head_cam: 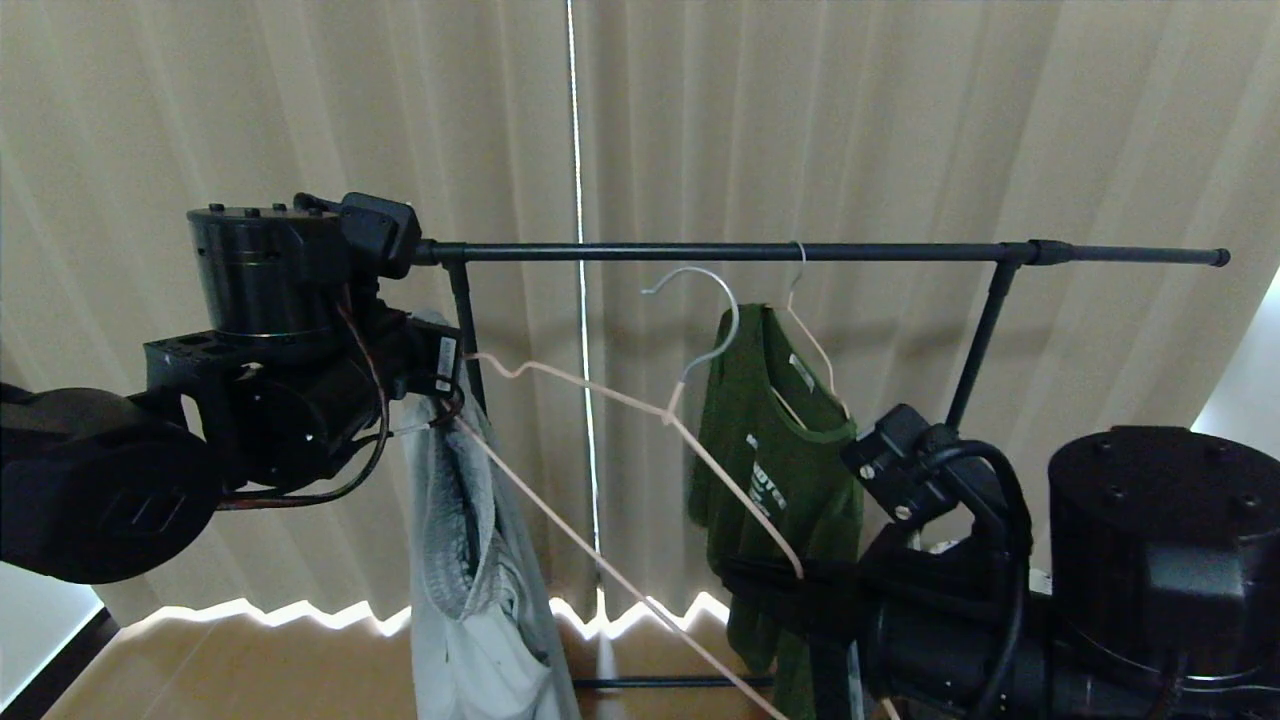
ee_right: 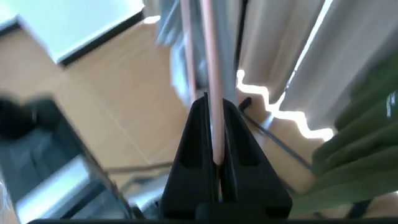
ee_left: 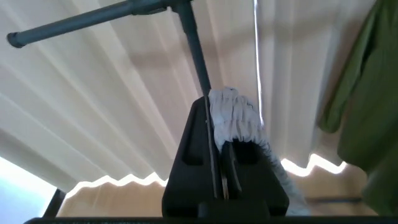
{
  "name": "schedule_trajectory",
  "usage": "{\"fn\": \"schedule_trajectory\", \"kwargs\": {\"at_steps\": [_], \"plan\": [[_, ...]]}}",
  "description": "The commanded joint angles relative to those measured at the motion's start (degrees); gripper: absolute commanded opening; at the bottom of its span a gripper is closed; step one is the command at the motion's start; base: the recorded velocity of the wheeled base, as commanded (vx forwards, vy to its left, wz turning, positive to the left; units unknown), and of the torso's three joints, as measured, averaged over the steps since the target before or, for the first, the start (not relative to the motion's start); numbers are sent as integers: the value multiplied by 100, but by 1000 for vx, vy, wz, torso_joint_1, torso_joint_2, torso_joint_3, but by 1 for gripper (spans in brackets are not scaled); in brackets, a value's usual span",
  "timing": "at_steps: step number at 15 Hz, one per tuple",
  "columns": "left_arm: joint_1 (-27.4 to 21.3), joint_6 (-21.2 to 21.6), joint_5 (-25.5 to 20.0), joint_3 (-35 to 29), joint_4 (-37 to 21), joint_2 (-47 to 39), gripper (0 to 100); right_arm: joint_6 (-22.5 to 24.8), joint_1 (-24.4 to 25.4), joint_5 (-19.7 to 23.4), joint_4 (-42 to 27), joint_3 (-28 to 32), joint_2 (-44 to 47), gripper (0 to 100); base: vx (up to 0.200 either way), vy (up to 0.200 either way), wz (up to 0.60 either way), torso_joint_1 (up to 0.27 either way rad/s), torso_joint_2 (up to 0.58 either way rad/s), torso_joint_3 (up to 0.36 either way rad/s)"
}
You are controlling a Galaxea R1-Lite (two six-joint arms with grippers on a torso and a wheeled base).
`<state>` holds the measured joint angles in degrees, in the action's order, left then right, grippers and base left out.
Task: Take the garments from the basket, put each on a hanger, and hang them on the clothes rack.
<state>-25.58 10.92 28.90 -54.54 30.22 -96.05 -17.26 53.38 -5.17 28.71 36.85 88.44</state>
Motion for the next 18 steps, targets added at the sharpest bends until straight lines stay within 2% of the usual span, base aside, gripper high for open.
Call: {"fn": "schedule_trajectory", "kwargs": {"at_steps": [1,6,9,12,15,18], "plan": [[-97,6,10,-22,-16,51,0,-93,-3,-19,-14,235,349,0,0,0,0,0,0,0],[-149,50,256,-39,-227,69,0,-102,5,-160,-58,367,622,0,0,0,0,0,0,0],[9,499,441,-57,-253,148,0,-111,67,-424,-603,419,542,0,0,0,0,0,0,0],[88,824,441,-57,-403,174,0,-190,58,-687,-946,771,604,0,0,0,0,0,0,0],[88,1035,441,-74,-1071,403,0,-577,58,-854,-1640,1412,709,0,0,0,0,0,0,0],[53,1114,441,-13,-1159,473,0,-638,58,-1074,-1667,1667,929,0,0,0,0,0,0,0]]}}
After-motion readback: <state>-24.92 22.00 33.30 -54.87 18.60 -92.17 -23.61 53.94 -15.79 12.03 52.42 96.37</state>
